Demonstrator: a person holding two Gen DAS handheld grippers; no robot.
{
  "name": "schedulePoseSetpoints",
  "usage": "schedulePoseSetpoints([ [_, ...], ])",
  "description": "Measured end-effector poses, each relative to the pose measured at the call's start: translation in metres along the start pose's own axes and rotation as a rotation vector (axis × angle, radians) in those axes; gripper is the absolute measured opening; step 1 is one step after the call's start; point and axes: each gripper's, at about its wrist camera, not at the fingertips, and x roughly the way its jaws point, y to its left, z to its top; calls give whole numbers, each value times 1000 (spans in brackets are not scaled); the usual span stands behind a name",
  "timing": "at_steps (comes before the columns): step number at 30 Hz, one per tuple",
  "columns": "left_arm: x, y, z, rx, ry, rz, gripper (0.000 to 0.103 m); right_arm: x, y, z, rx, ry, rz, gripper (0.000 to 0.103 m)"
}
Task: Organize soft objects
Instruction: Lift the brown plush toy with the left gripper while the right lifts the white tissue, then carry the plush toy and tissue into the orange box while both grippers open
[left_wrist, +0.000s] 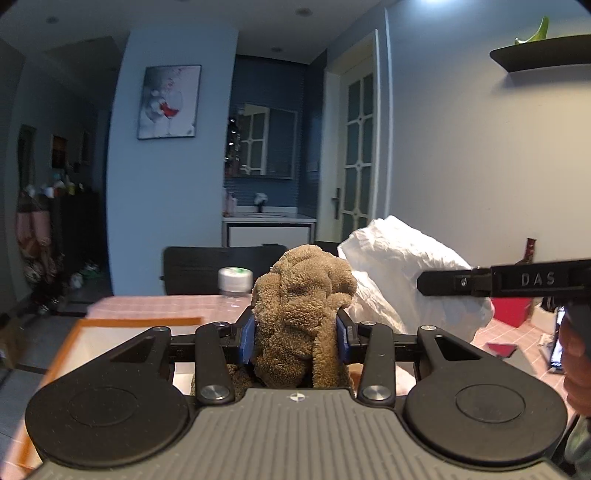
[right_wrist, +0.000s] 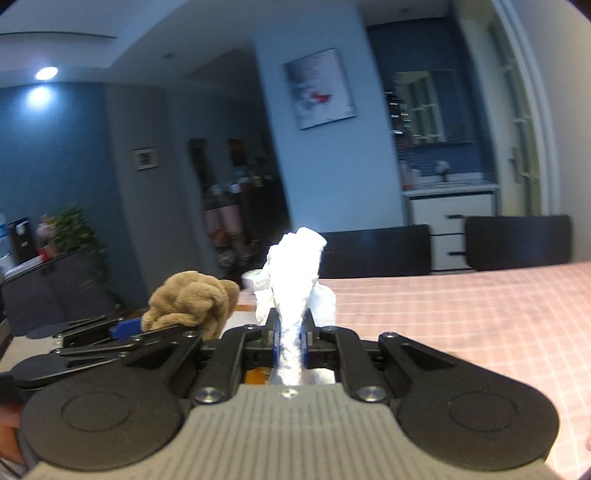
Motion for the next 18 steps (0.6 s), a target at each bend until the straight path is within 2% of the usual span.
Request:
schedulePoseSetpoints([
  [10,-14,41,13,62,-12,153,47,46,62,17,-68,21,160,8],
  [14,-2,61,16,61,22,186,47,83,82,25,-86,55,181,8],
  [18,18,81,16,77,70,210,47,128,103,27,-138,106,164,8],
])
